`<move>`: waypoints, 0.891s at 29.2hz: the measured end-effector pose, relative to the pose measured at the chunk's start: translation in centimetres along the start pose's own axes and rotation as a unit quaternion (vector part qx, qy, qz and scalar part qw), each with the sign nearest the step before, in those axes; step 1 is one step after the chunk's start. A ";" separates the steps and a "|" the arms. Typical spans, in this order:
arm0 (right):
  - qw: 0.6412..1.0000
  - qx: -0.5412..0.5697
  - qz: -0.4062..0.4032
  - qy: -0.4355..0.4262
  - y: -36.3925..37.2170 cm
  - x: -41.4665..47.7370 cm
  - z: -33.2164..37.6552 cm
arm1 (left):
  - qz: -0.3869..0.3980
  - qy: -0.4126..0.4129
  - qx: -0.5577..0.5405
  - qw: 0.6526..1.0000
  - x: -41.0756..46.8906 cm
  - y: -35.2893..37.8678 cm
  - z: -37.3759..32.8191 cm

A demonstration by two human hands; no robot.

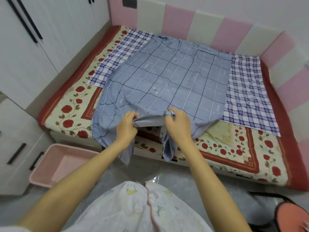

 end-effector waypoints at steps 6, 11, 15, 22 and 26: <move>0.994 -0.049 -0.053 0.084 -4.3 -0.4 -1.1 | 0.014 -0.150 -0.026 0.988 -1.6 -0.4 8.7; 0.988 -0.111 0.052 0.098 -4.9 -2.1 -2.5 | 0.015 -0.136 -0.037 0.990 -2.9 -1.3 9.7; 0.955 -0.210 0.166 0.127 -3.6 -3.3 -4.1 | 0.063 -0.121 -0.029 0.990 -4.1 -0.7 11.5; 0.736 -0.450 0.406 0.301 2.8 -11.1 -12.3 | 0.403 0.134 0.358 0.831 -10.4 1.4 15.3; 0.719 -0.404 0.407 0.393 4.8 -15.8 -16.5 | 0.322 0.045 0.342 0.882 -10.0 0.3 16.6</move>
Point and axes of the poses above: each hand's wrist, its own x-axis towards the middle knuckle, its own y-axis out of the palm, z = x × y, the point moved 4 cm from there along x, towards the middle knuckle, and after that the axes turned 12 degrees about x, right-handed, at the moved point
